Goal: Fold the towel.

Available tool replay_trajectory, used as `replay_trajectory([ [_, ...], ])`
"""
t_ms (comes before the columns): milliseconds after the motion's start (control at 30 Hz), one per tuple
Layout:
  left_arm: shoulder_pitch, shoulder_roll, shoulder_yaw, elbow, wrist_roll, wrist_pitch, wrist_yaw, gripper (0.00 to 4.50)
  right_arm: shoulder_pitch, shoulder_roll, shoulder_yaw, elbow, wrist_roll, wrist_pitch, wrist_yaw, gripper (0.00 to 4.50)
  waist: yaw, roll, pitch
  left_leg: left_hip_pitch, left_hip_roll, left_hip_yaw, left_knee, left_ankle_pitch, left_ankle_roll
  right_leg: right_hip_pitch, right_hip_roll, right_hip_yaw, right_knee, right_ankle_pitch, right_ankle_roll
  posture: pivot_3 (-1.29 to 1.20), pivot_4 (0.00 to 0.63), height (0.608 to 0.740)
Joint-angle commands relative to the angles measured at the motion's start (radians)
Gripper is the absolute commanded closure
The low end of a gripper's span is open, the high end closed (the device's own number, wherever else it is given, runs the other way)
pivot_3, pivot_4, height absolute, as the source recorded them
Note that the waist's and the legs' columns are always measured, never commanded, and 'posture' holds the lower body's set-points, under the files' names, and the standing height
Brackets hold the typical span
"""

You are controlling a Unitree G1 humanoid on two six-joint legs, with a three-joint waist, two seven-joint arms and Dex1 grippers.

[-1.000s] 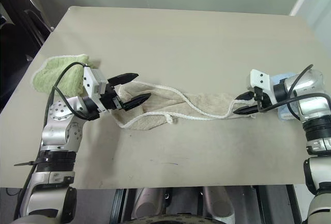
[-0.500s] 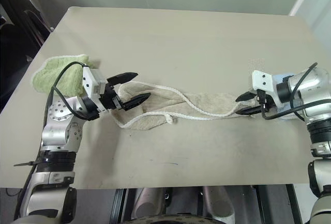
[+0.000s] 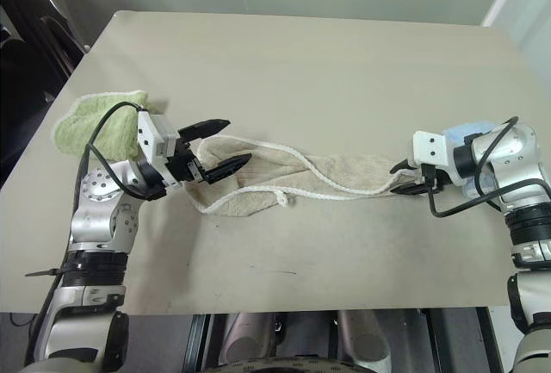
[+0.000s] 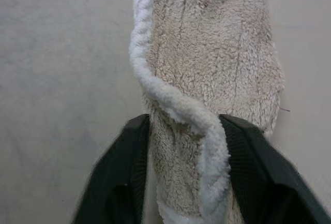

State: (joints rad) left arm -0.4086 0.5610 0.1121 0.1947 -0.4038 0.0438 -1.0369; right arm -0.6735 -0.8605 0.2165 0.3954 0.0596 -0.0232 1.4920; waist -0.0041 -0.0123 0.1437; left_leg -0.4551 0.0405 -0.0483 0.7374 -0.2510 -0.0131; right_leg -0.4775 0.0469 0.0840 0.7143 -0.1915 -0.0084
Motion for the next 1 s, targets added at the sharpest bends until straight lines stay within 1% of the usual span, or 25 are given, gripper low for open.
replay_trajectory([
  [33,-0.019,-0.005,0.006,-0.018,0.003,-0.024,0.007,0.00,-0.012,-0.017,-0.041,-0.030,0.031,-0.015,0.010,3.66,0.000,0.000,0.000,0.000,0.000,0.000,0.000,0.000,0.000,0.000,0.000,0.000,0.000,0.000,0.000,0.00,0.150,0.697],
  [100,-0.020,-0.006,0.007,-0.017,0.004,-0.026,0.008,0.00,-0.017,-0.018,-0.041,-0.032,0.031,-0.016,0.010,4.40,0.000,0.000,0.000,0.000,0.000,0.000,0.000,0.000,0.000,0.000,0.000,0.000,0.000,0.000,0.000,0.00,0.150,0.697],
  [133,-0.020,-0.007,0.008,-0.016,0.004,-0.027,0.008,0.00,-0.019,-0.020,-0.042,-0.029,0.031,-0.023,0.012,4.48,0.000,0.000,0.000,0.000,0.000,0.000,0.000,0.000,0.000,0.000,0.000,0.000,0.000,0.000,0.000,0.00,0.150,0.697],
  [367,-0.036,-0.017,0.022,0.014,0.016,-0.065,0.029,0.00,-0.031,-0.049,-0.070,-0.058,0.063,0.001,0.034,4.48,0.000,0.000,0.000,0.000,0.000,0.000,0.000,0.000,0.000,0.000,0.000,0.000,0.000,0.000,0.000,0.00,0.150,0.697],
  [467,-0.092,-0.008,0.045,0.090,0.027,-0.114,0.045,0.00,-0.010,-0.057,-0.098,-0.108,0.082,0.030,0.014,4.48,0.001,0.000,0.000,0.000,0.000,0.000,0.000,0.000,0.000,0.000,0.000,0.000,0.000,0.000,0.000,0.00,0.150,0.697],
  [633,-0.209,0.065,0.053,0.314,0.067,-0.202,-0.009,0.00,-0.001,-0.048,-0.165,-0.212,0.156,0.172,-0.043,4.48,0.000,0.000,0.000,0.000,0.000,0.000,0.000,0.000,0.000,0.000,0.000,0.000,0.000,0.000,0.000,0.00,0.150,0.697],
  [700,-0.269,0.103,0.050,0.438,0.093,-0.235,-0.032,0.00,-0.007,-0.045,-0.206,-0.250,0.195,0.237,-0.079,4.48,-0.001,0.000,0.000,0.000,0.000,0.000,0.000,0.000,0.000,0.000,0.000,0.000,0.000,0.000,0.000,0.00,0.150,0.697],
  [833,-0.368,0.146,0.042,0.647,0.134,-0.302,-0.078,0.00,-0.008,-0.051,-0.253,-0.304,0.240,0.304,-0.119,4.48,-0.001,0.000,0.000,-0.001,0.000,0.000,0.000,0.000,0.000,-0.001,0.000,0.000,0.000,0.000,0.000,0.00,0.150,0.697],
  [1000,-0.508,0.189,0.027,0.895,0.187,-0.289,-0.142,0.00,0.015,-0.067,-0.283,-0.367,0.262,0.344,-0.146,4.48,0.002,0.000,0.000,-0.004,0.000,-0.001,0.000,0.000,0.000,-0.003,0.000,0.000,0.000,0.000,0.000,0.00,0.150,0.697],
])
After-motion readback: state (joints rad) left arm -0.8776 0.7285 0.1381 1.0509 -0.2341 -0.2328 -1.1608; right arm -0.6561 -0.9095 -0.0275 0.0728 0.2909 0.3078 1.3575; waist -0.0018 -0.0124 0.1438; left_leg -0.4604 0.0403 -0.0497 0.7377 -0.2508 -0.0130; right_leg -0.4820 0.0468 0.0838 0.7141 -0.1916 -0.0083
